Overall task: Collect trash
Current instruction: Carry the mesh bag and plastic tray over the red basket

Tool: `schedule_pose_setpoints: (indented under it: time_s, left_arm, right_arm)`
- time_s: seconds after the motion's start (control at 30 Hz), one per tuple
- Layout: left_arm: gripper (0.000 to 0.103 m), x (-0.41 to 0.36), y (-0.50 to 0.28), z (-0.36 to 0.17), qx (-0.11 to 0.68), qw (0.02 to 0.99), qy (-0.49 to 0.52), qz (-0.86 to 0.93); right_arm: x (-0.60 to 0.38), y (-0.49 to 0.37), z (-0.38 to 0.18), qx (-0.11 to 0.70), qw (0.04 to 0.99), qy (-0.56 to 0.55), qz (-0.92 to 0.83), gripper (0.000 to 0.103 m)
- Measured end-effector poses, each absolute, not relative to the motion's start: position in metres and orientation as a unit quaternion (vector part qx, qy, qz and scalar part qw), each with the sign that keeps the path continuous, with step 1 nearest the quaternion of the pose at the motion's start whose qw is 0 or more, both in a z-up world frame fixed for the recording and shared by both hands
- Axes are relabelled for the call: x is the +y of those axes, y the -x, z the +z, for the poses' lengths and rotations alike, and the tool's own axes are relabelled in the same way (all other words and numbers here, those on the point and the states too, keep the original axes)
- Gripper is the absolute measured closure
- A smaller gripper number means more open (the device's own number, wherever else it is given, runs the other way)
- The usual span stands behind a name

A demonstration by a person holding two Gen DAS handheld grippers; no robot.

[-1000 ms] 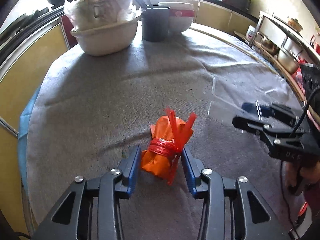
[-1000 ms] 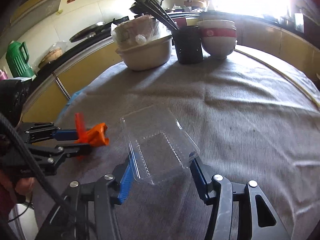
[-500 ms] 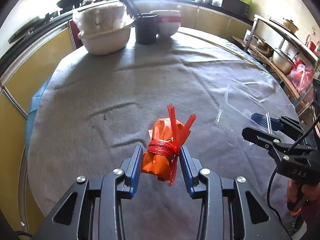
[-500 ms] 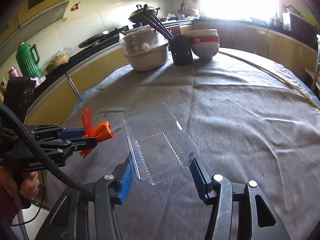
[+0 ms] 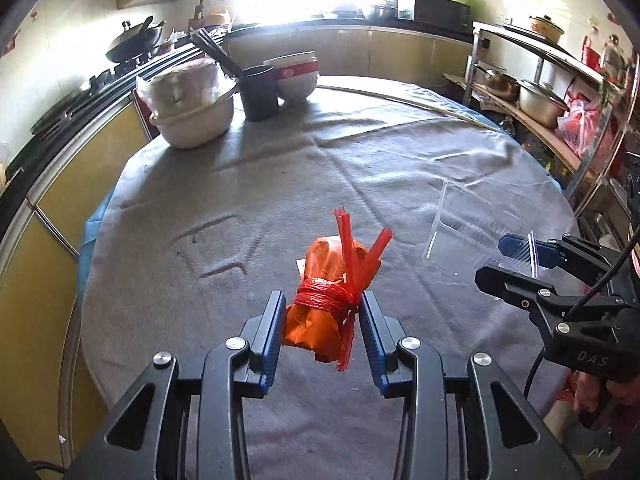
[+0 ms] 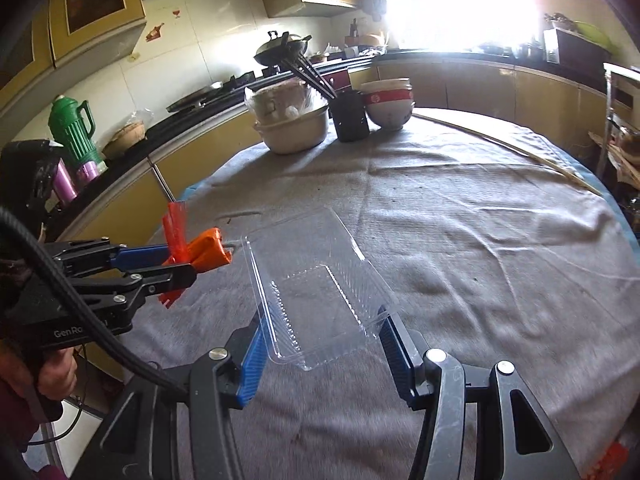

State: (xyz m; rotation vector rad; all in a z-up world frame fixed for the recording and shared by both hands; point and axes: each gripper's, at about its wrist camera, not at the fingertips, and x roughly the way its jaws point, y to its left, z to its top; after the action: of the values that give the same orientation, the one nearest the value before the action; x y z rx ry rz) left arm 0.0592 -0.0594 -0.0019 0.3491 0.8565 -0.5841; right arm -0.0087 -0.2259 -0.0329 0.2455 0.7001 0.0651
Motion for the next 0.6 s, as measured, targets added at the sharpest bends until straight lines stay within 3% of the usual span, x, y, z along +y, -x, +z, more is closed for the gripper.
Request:
schedule_pose_setpoints:
  time_s: [0.6]
  left_arm:
    - [0.064,-0.091,-0.014,-0.001,0.399,0.848,-0.193,-0.292]
  right_arm:
    - [-0.251,0.085,-0.03,0.325,0.934,-0.145,0.002,0.047]
